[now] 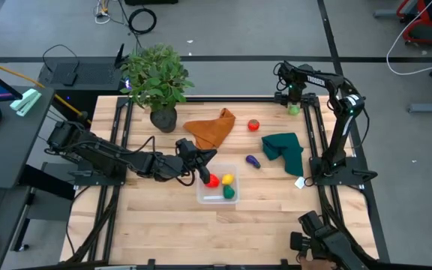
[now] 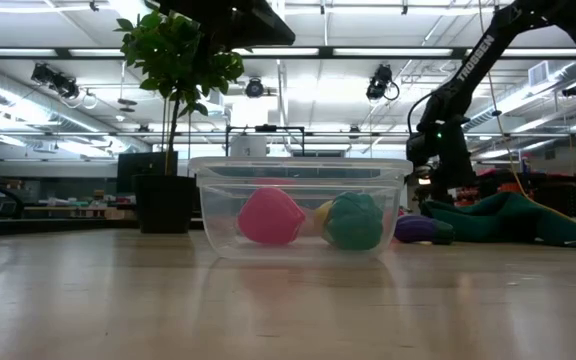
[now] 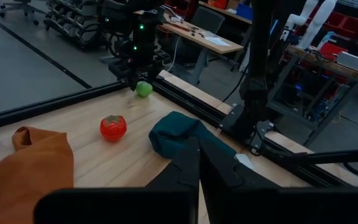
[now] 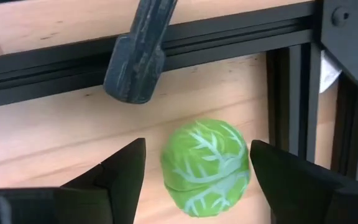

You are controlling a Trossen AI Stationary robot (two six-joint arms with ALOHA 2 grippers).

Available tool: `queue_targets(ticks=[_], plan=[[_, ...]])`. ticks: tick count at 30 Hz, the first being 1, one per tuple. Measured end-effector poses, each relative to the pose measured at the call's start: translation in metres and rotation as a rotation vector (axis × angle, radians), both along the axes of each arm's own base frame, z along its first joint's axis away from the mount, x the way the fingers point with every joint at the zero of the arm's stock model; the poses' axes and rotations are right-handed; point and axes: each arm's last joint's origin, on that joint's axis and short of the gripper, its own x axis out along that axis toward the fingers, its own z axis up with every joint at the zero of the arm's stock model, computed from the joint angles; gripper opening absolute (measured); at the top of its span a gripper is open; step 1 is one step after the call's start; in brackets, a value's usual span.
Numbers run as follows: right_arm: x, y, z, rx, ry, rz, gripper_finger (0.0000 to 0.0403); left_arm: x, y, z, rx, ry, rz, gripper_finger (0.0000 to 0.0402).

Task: Pick and placing Produce into tupperware
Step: Put the cabbage into the transparent bin

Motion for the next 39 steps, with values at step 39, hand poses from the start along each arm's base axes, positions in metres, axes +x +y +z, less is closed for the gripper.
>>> queue_targets(ticks=[39], plan=[[0.044,0.025,0.016,-0.003,-0.096,0.225,0.0201,0.0,0.0,0.0,0.002,0.001,0.0,0.0019]])
